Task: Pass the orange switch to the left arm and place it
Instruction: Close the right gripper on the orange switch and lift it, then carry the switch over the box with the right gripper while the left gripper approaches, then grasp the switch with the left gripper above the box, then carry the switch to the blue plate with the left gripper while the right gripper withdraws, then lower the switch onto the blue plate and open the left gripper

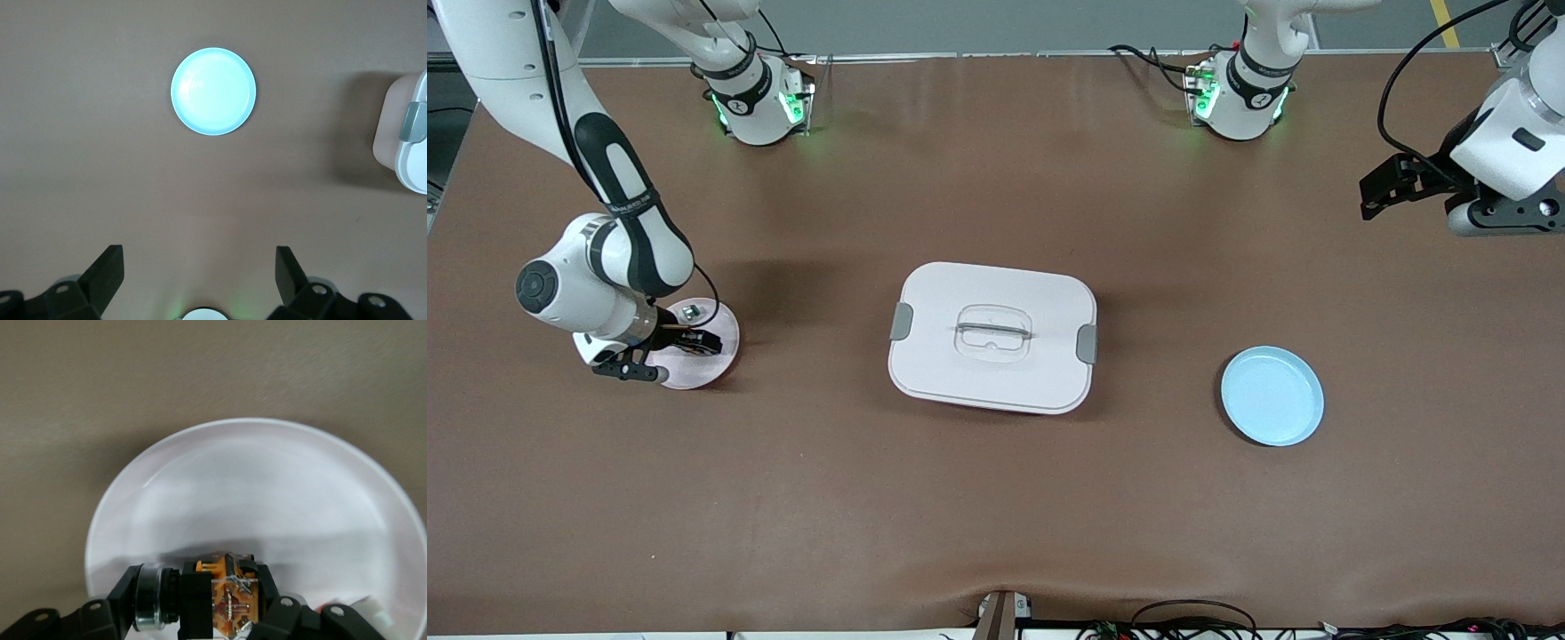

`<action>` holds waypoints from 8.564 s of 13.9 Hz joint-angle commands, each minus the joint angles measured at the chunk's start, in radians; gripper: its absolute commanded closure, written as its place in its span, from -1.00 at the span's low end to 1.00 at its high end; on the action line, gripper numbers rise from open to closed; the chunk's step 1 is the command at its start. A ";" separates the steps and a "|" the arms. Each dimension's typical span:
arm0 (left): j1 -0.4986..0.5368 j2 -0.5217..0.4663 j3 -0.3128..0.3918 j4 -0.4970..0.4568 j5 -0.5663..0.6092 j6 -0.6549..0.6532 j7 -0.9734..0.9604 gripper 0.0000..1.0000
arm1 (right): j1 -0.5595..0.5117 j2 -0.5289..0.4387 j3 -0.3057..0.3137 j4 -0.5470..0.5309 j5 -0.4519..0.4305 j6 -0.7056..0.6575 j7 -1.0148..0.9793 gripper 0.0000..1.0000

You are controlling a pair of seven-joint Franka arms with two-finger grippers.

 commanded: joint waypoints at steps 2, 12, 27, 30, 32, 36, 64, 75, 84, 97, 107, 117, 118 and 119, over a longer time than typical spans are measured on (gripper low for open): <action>0.000 -0.005 -0.002 -0.002 -0.003 0.004 -0.008 -1.00 | 0.015 -0.064 0.002 0.095 0.051 -0.221 0.086 1.00; -0.010 -0.004 -0.047 0.001 -0.016 0.038 -0.033 -1.00 | 0.308 -0.161 0.002 0.329 0.164 -0.530 0.777 1.00; -0.020 0.088 -0.378 -0.005 -0.331 0.344 -0.212 -1.00 | 0.630 0.011 0.002 0.786 0.282 -0.496 1.683 1.00; -0.020 0.108 -0.423 -0.065 -0.421 0.487 -0.212 -0.80 | 0.652 0.026 0.002 0.821 0.317 -0.458 1.748 1.00; -0.018 0.110 -0.432 -0.105 -0.454 0.559 -0.212 -0.71 | 0.655 0.026 0.002 0.826 0.357 -0.449 1.752 1.00; -0.015 0.123 -0.430 -0.155 -0.576 0.649 -0.214 -0.62 | 0.676 0.026 0.001 0.832 0.426 -0.400 1.763 1.00; -0.060 0.239 -0.421 -0.143 -0.465 0.851 -0.240 1.00 | 0.718 0.040 -0.004 0.858 0.437 -0.318 1.869 -1.00; 0.146 0.243 -0.421 -0.155 -0.121 0.492 0.066 1.00 | 0.513 -0.011 -0.008 0.858 -0.021 -0.827 1.014 -1.00; 0.307 0.355 -0.421 -0.203 0.112 0.498 0.608 1.00 | 0.223 -0.083 -0.011 0.858 -0.184 -1.166 0.337 -1.00; 0.431 0.570 -0.421 -0.320 0.445 0.893 1.047 1.00 | 0.109 -0.086 -0.008 0.858 -0.259 -1.220 0.186 -1.00; 0.474 0.679 -0.421 -0.353 0.580 1.050 1.086 0.39 | 0.081 -0.098 -0.010 0.961 -0.321 -1.232 0.197 -1.00; 0.477 0.567 -0.433 -0.306 0.453 0.939 1.082 -1.00 | 0.075 -0.136 -0.007 0.975 -0.330 -1.263 0.189 -1.00; 0.473 0.549 -0.438 -0.271 0.406 0.873 1.081 -1.00 | 0.074 -0.136 -0.005 0.975 -0.333 -1.262 0.201 -1.00; 0.474 0.535 -0.458 -0.233 0.355 0.801 1.076 -1.00 | 0.068 -0.136 -0.008 0.976 -0.331 -1.262 0.186 -1.00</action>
